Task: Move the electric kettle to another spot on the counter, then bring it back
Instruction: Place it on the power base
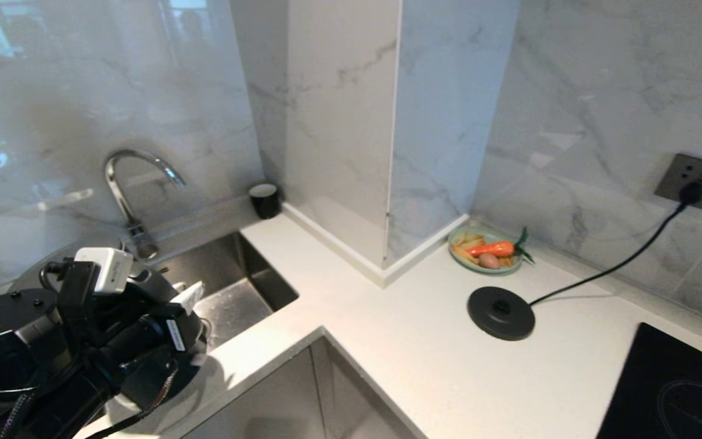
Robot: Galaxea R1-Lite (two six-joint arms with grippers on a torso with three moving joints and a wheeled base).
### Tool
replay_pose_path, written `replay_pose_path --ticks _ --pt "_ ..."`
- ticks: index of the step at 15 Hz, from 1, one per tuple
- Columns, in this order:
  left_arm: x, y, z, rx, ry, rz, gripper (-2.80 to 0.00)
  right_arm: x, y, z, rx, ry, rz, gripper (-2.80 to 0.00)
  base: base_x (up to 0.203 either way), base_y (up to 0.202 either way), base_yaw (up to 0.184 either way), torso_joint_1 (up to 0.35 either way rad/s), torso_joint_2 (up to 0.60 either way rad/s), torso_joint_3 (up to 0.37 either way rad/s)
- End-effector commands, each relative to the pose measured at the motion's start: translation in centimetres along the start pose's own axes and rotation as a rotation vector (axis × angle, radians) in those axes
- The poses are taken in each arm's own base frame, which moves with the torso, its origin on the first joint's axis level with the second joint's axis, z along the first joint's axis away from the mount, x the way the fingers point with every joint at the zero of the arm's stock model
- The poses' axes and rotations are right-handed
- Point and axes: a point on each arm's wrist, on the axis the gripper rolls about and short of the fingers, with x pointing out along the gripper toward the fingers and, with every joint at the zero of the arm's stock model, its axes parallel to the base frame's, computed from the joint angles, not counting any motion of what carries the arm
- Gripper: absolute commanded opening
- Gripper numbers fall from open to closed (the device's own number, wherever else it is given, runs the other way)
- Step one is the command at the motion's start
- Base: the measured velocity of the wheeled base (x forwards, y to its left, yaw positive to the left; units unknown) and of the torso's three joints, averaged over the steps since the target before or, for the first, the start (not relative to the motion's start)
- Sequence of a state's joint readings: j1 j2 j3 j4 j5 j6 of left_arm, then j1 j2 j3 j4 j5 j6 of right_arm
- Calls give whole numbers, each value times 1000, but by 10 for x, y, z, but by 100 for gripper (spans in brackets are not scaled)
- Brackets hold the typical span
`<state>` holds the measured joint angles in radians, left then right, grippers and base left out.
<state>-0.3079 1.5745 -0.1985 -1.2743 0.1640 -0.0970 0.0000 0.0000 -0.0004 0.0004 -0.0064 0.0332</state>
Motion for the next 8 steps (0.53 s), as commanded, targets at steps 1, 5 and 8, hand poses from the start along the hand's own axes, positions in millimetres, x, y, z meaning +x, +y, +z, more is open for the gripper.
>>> replay_pose_path --ticks 1,5,8 --pt "1 -1 4 -5 -22 1 -280 0 0 0 1 1 0 -280 0 9 -167 2 11 2" --pt "7 -3 6 -8 -26 -2 -280 0 0 0 1 2 0 -280 3 7 -177 -1 4 1" --pt "9 -5 7 -8 -30 -10 -280 0 0 0 1 1 0 -280 3 8 -175 1 2 2"
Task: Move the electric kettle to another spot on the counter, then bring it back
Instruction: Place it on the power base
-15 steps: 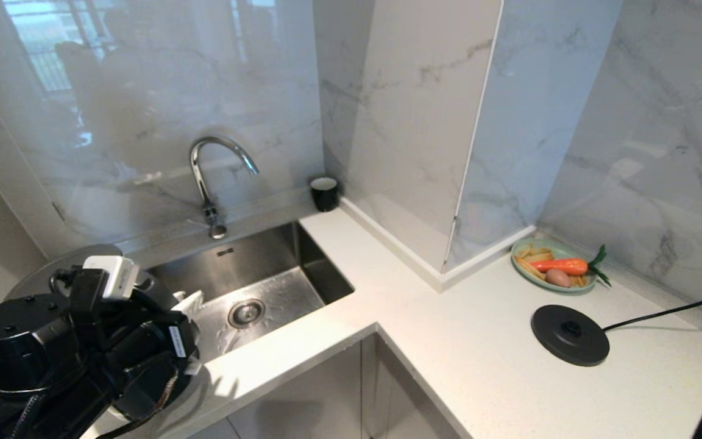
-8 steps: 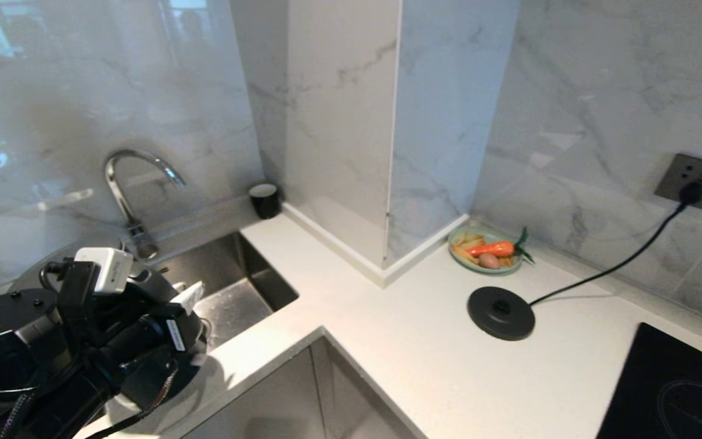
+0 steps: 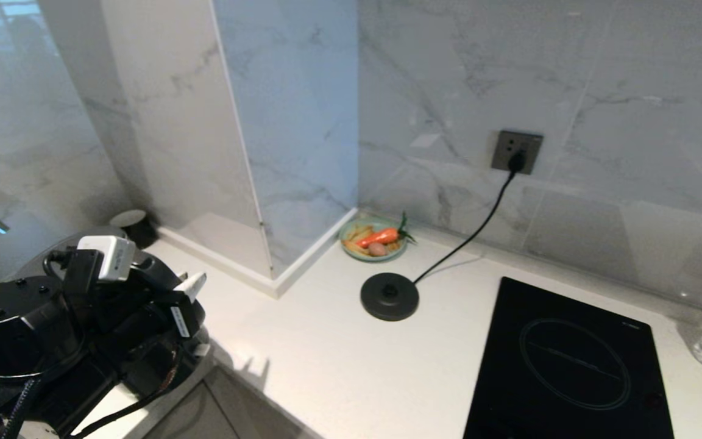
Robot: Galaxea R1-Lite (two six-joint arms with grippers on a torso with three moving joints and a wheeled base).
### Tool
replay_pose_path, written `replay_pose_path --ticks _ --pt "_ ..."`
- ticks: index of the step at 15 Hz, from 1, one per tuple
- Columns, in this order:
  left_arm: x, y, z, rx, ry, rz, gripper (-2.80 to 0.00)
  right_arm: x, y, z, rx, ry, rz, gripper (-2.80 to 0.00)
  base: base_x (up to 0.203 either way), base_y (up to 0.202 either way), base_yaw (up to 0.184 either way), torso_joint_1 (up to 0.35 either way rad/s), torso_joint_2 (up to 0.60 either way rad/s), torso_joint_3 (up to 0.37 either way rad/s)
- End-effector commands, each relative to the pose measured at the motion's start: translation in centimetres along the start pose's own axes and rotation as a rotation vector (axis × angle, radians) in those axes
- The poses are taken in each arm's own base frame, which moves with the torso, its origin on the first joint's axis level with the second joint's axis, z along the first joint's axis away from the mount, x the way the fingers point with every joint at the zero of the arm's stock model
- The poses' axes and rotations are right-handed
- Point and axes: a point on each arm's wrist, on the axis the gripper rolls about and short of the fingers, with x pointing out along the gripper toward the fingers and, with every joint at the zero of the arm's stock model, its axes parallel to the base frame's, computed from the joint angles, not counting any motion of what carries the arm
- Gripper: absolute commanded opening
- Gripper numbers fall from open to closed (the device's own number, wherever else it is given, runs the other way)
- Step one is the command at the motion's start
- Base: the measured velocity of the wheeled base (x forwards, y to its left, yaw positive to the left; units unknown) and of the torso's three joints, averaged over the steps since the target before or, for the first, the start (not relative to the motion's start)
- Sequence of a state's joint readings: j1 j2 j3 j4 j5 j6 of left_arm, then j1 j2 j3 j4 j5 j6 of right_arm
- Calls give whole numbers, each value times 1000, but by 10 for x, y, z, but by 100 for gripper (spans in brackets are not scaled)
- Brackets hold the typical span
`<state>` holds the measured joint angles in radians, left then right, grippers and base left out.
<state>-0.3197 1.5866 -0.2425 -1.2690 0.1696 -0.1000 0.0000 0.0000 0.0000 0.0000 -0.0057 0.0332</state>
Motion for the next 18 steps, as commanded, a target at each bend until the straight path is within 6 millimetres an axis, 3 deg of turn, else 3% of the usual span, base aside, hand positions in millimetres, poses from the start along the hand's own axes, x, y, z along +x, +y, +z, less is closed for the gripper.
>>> replay_pose_path --ticks 1,12,15,18 --pt "1 -3 0 1 -2 -13 -280 0 0 0 1 1 0 -280 4 9 -177 2 2 7" --pt "-1 -5 -1 2 2 -19 -280 0 0 0 1 1 0 -280 2 8 -174 5 5 1" --pt "3 -5 0 -2 -6 3 -280 0 0 0 1 2 0 -280 1 5 -58 -2 2 5" --pt "16 -8 -2 -4 -2 167 -280 0 0 0 1 2 0 -280 0 0 0 0 0 0"
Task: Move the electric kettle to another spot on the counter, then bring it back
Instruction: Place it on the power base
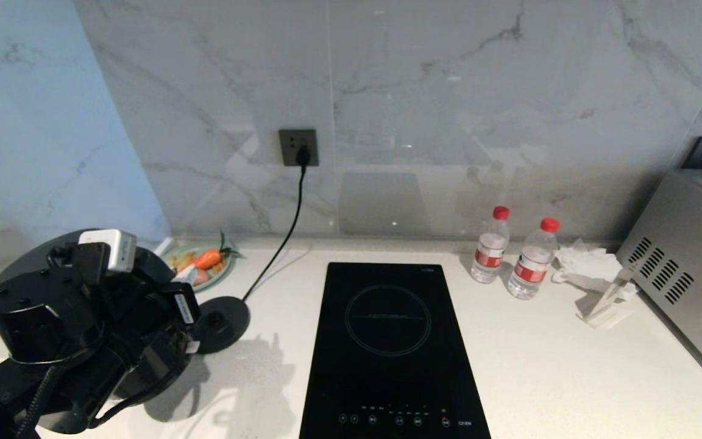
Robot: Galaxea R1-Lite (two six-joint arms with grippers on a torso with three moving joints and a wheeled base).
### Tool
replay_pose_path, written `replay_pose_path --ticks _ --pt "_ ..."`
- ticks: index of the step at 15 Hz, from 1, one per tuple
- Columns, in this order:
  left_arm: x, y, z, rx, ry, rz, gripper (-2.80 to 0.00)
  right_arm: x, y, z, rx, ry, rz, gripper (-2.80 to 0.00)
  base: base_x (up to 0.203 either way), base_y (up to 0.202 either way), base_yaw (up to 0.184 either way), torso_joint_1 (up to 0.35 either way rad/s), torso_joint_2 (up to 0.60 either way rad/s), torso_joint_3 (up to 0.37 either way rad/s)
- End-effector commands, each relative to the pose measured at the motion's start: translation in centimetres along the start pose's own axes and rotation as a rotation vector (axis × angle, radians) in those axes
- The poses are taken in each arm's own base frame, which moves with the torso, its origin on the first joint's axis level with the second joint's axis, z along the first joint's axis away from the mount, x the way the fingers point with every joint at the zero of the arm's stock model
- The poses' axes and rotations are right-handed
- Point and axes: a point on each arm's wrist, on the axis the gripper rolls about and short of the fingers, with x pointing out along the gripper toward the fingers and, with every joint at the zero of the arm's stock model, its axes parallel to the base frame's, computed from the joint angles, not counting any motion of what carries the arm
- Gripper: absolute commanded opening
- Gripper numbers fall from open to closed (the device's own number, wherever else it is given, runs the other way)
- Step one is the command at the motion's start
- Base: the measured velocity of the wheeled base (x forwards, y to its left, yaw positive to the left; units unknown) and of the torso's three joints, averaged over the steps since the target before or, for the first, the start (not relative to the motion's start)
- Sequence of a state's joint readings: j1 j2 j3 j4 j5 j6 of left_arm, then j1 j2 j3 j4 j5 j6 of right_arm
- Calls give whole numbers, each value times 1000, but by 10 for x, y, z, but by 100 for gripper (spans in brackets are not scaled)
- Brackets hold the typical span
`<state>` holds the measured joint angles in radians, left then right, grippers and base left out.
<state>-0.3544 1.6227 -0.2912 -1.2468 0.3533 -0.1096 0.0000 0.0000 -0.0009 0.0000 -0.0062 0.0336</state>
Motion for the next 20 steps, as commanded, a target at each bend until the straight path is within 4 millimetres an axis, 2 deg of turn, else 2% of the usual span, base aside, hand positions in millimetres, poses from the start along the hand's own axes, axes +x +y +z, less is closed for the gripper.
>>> replay_pose_path --ticks 1,14,20 --pt "2 -3 -6 7 20 3 -280 0 0 0 0 2 0 -280 0 0 0 0 0 0" --pt "-1 -11 -8 44 29 -47 -280 0 0 0 0 2 0 -280 0 0 0 0 0 0" --pt "-1 -11 -8 53 28 -48 -280 0 0 0 0 2 0 -280 169 0 0 2 1 4"
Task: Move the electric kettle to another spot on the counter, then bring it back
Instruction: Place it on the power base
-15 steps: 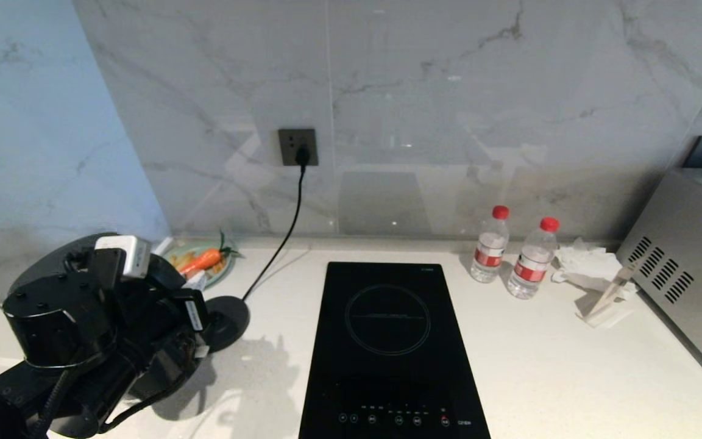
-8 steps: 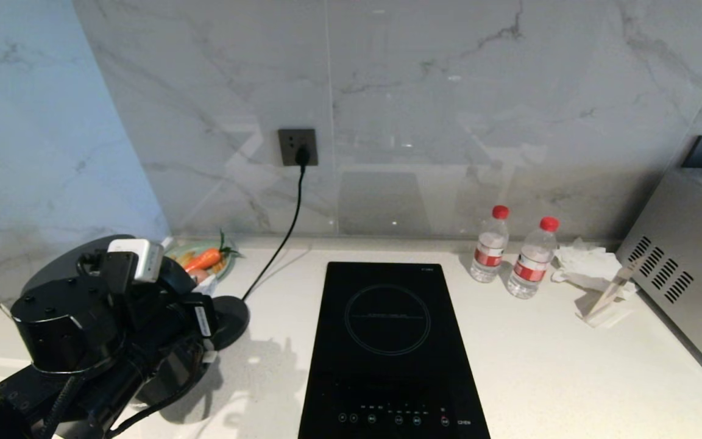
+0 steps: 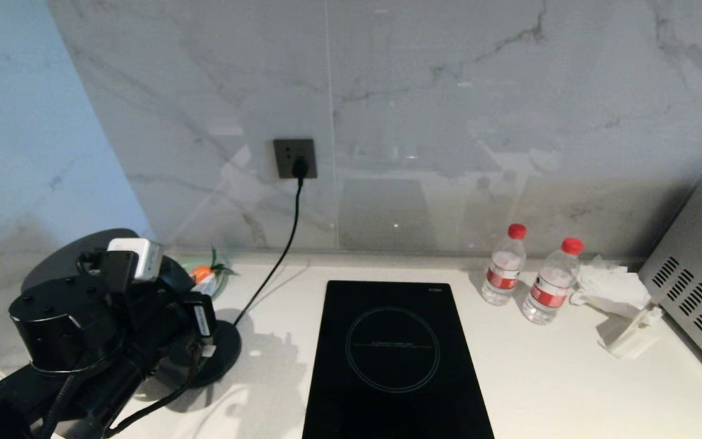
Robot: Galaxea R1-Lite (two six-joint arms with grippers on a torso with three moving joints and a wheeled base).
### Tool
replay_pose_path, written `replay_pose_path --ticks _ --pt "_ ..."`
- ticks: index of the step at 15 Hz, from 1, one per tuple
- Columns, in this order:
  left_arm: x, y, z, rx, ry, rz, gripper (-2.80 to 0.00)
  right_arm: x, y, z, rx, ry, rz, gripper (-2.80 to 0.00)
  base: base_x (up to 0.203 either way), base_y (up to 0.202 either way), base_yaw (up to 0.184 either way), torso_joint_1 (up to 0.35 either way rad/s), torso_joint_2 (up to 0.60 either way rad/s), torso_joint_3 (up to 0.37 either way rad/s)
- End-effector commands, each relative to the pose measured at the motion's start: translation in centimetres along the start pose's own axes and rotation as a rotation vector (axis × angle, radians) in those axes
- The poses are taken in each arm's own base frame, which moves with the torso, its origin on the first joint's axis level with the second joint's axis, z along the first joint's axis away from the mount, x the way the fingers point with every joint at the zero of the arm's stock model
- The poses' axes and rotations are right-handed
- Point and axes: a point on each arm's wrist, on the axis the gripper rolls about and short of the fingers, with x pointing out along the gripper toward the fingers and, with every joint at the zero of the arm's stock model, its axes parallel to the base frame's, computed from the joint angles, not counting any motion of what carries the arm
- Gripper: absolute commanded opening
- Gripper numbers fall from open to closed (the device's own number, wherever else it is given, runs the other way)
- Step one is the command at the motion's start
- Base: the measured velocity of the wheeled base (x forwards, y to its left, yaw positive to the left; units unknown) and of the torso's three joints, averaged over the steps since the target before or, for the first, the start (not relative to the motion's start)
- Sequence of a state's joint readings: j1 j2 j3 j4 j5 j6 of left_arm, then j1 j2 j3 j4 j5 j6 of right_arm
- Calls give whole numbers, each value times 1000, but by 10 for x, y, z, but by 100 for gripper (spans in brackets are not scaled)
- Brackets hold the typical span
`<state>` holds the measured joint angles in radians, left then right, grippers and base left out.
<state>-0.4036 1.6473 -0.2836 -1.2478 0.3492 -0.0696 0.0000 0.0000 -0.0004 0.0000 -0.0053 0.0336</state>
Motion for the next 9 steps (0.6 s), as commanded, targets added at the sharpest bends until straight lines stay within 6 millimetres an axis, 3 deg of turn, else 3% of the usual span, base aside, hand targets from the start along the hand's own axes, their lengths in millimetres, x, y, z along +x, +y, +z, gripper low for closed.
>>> replay_pose_path --ticks 1,9 --pt "0 0 0 -3 -5 2 -280 0 0 0 0 2 -1 -280 120 0 -6 12 5 5" --pt "12 -3 -3 -5 7 16 -280 0 0 0 0 2 -1 -280 0 0 0 -5 0 4"
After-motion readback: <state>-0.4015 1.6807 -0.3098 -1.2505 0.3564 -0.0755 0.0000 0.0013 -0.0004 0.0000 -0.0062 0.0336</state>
